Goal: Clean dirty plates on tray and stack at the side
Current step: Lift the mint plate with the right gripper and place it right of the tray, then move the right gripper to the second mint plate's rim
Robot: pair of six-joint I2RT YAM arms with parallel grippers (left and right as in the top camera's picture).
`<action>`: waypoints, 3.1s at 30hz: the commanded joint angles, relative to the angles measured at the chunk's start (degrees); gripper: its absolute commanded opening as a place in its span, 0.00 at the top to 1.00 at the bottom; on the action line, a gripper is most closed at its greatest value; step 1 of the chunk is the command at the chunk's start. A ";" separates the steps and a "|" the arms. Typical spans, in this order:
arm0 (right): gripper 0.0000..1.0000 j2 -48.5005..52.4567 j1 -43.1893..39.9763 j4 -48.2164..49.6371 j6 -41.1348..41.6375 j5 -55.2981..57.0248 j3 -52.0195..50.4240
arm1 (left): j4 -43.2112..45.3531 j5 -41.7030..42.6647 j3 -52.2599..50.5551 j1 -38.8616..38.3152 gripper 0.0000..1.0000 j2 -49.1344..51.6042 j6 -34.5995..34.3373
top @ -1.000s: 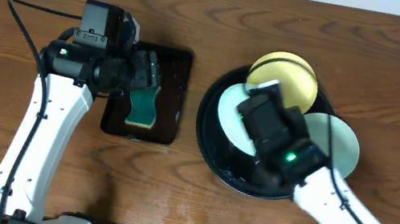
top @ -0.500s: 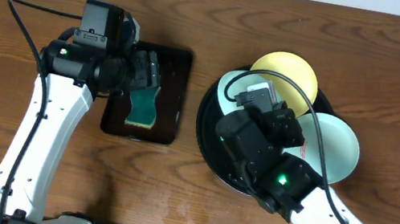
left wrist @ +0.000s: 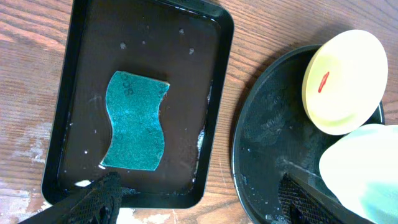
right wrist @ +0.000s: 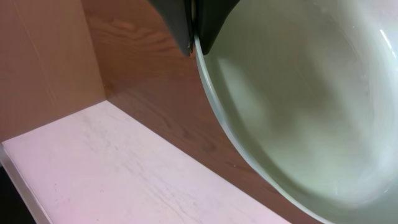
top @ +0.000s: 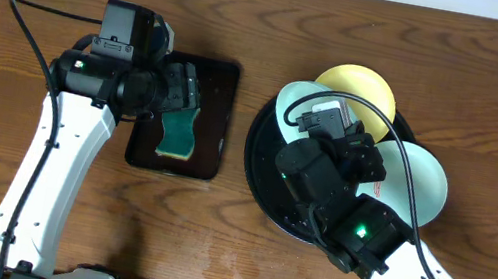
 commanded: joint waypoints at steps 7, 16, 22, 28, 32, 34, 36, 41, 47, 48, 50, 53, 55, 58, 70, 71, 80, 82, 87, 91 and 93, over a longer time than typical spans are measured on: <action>0.99 -0.98 0.33 0.22 -0.39 1.88 0.96 | -0.15 0.50 1.16 -0.07 0.19 -0.04 0.33; 0.99 -0.66 -1.36 -2.86 6.32 -3.89 0.90 | -0.15 0.50 1.16 -0.07 0.19 -0.04 0.33; 0.99 2.40 -12.24 -8.92 13.79 -25.05 0.92 | -0.15 0.50 1.16 -0.07 0.19 -0.04 0.33; 0.99 -1.33 -27.36 -10.56 18.75 -47.36 2.58 | -0.15 0.50 1.16 -0.07 0.19 -0.04 0.33; 0.99 -4.09 -43.65 -10.64 18.80 -63.69 3.61 | -0.15 0.52 1.16 -0.07 0.18 -0.04 0.33; 0.99 -4.33 -51.67 -10.86 18.88 -68.48 3.61 | -0.15 0.52 1.16 -0.07 0.19 -0.04 0.33; 0.99 -3.67 -60.96 -11.56 20.65 -70.55 3.58 | -0.15 0.50 1.16 -0.07 0.19 -0.04 0.33; 0.99 1.22 -78.58 -11.45 23.26 -70.40 3.52 | -0.15 0.50 1.16 -0.07 0.18 -0.04 0.33; 0.99 11.10 -91.47 -7.65 26.64 -70.23 3.52 | -0.15 0.50 1.16 -0.07 0.18 -0.04 0.33; 0.99 12.85 -92.78 -6.95 27.34 -69.92 3.52 | -0.15 0.50 1.16 -0.07 0.18 -0.04 0.33; 0.99 16.37 -94.84 -5.42 28.22 -69.75 3.52 | -0.15 0.50 1.16 -0.07 0.18 -0.04 0.33; 0.99 20.74 -96.35 -4.13 28.17 -69.75 3.52 | -0.15 0.50 1.16 -0.07 0.18 -0.04 0.33; 0.99 22.45 -96.65 -4.07 28.11 -69.70 3.52 | -0.15 0.52 1.16 -0.07 0.18 -0.04 0.33; 0.83 22.18 -96.80 -2.78 27.71 -70.07 3.54 | -0.15 0.50 1.16 -0.07 0.18 -0.04 0.33; 0.53 9.25 -88.41 -12.22 11.93 -88.24 3.52 | -0.15 0.52 1.16 -0.07 0.18 -0.04 0.33; 0.53 8.79 -86.29 -15.17 10.97 -85.90 3.52 | -0.15 0.50 1.16 -0.07 0.18 -0.04 0.33; 0.55 9.84 -66.82 -18.73 17.57 -53.35 -0.79 | -0.15 0.52 1.16 -0.07 0.18 -0.04 0.33; 0.55 10.67 -64.92 -16.09 18.29 -49.83 -1.73 | -0.15 0.50 1.16 -0.07 0.18 -0.04 0.33; 0.62 13.66 -63.39 -9.07 17.62 -51.93 -4.39 | -0.15 0.50 1.16 -0.07 0.18 -0.04 0.33; 0.70 16.17 -62.90 -7.80 16.61 -55.71 -5.14 | -0.15 0.50 1.16 -0.07 0.18 -0.04 0.33; 0.77 16.50 -62.88 -7.80 16.57 -55.65 -5.14 | -0.15 0.50 1.16 -0.07 0.18 -0.04 0.33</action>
